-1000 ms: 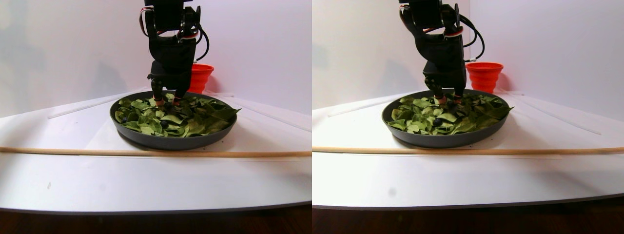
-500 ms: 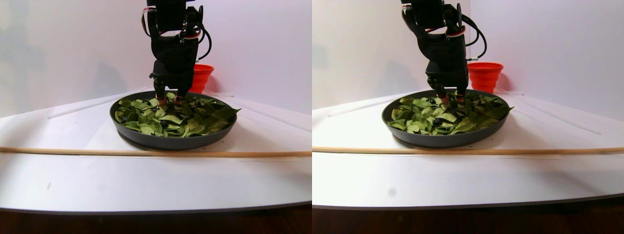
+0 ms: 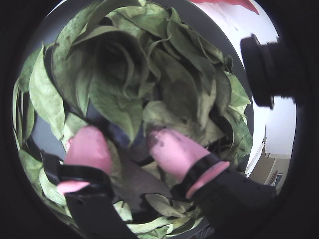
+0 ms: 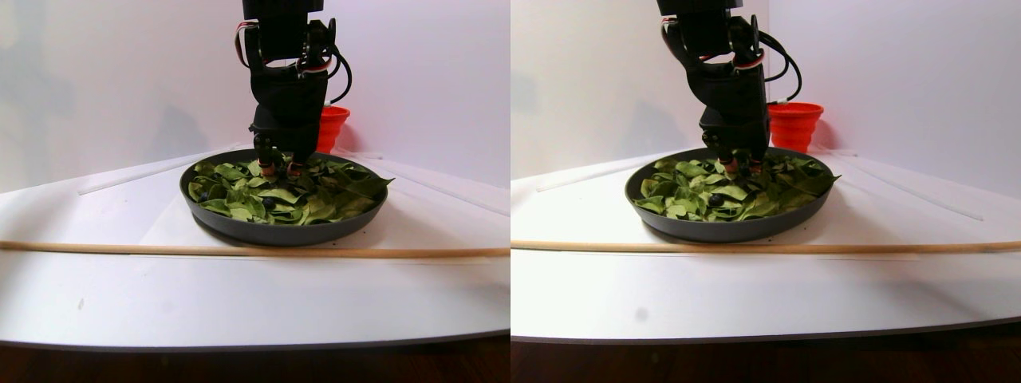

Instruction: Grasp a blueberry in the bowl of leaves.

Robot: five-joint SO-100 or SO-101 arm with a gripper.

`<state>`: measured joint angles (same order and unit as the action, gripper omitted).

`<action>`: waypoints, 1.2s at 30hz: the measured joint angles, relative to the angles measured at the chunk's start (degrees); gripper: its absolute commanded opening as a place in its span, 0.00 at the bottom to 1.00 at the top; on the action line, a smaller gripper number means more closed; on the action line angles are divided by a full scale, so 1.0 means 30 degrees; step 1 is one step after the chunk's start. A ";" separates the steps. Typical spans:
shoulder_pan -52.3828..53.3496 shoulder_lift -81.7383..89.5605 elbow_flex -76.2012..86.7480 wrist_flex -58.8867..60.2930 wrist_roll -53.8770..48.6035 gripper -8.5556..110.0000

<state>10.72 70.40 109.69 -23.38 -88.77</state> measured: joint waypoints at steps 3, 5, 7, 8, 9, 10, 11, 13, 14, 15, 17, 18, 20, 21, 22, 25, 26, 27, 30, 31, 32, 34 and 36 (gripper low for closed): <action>0.0000 -0.0059 -0.0088 0.0000 0.0264 0.22; 0.0029 -0.0059 -0.0205 0.0000 0.0381 0.22; 0.0029 -0.0088 -0.0264 0.0000 0.0762 0.22; 0.0029 -0.0088 -0.0264 0.0000 0.0908 0.22; 0.0029 -0.0088 -0.0264 0.0000 0.1084 0.22; 0.0029 -0.0088 -0.0264 0.0000 0.1230 0.22; 0.0029 -0.0088 -0.0264 0.0000 0.1377 0.22; 0.0029 -0.0088 -0.0264 0.0000 0.1611 0.22; 0.0029 -0.0088 -0.0264 0.0000 0.1611 0.22; 0.0029 -0.0088 -0.0264 0.0000 0.1670 0.22; 0.0029 -0.0088 -0.0293 0.0029 0.1904 0.22; 0.0029 -0.0088 -0.0322 0.0029 0.2021 0.22; 0.0088 -0.0088 -0.0381 0.0029 0.2227 0.22; 0.0146 -0.0088 -0.0410 0.0029 0.2344 0.22; 0.0205 -0.0088 -0.0410 0.0029 0.2402 0.22; 0.0352 -0.0088 -0.0410 0.0029 0.2754 0.22; 0.0381 -0.0088 -0.0410 0.0029 0.2842 0.22; 0.0410 -0.0088 -0.0410 0.0029 0.2900 0.22; 0.0410 -0.0088 -0.0410 0.0029 0.2988 0.22; 0.0410 -0.0088 -0.0469 0.0029 0.3018 0.22; 0.0410 -0.0088 -0.0469 0.0029 0.3047 0.22; 0.0410 -0.0088 -0.0527 0.0029 0.3135 0.22; 0.0410 -0.0088 -0.0527 0.0029 0.3076 0.21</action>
<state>11.95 70.14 108.11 -23.29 -79.54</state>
